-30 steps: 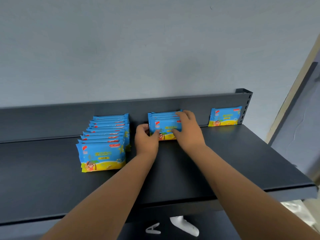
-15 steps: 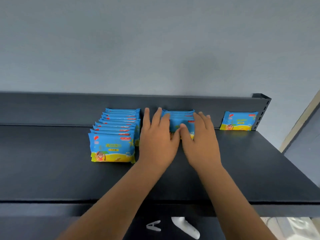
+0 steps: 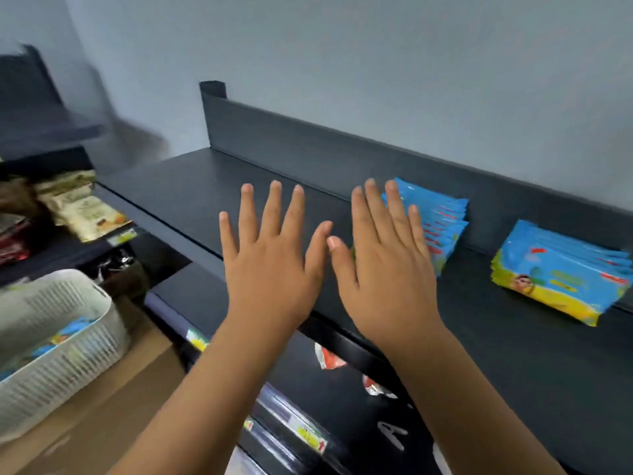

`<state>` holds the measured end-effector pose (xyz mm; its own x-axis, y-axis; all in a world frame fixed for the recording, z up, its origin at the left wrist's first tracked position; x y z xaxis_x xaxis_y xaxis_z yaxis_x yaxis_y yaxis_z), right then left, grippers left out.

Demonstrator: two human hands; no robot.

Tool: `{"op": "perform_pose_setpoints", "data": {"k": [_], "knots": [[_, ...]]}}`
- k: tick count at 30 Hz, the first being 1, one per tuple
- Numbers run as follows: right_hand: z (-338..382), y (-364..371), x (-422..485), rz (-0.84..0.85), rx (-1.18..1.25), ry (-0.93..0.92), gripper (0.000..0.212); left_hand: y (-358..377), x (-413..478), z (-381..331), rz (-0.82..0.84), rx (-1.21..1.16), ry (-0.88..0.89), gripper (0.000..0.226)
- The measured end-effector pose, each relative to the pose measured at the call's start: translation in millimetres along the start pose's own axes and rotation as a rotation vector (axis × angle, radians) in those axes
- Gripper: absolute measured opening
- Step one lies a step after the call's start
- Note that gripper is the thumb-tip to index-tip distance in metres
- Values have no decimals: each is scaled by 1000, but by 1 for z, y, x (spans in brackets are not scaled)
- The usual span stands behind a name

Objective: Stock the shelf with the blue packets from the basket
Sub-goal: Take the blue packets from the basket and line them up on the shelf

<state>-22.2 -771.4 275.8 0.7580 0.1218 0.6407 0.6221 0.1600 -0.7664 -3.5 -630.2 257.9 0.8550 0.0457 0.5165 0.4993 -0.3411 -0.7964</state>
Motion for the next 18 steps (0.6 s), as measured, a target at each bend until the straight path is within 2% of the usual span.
{"op": "perform_pose_setpoints", "data": {"k": [4, 9, 18], "knots": [[84, 46, 20, 85, 178, -99, 70, -16, -10, 92, -19, 36, -157, 65], [192, 101, 33, 198, 272, -217, 73, -42, -20, 205, -42, 87, -333, 69], [397, 186, 42, 375, 395, -337, 80, -74, -43, 416, 11, 173, -499, 76]]}}
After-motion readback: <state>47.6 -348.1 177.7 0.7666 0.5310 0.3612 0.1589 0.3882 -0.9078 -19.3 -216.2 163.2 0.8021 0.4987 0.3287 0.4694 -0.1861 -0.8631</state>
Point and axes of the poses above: each hand's wrist, its own x-axis towards the middle knuckle, its own y-axis out of the palm, z = x × y, the point moved 5 cm from there along x, towards the middle knuckle, and after that the axes turned 2 degrees about -z, right-handed, at the moved point
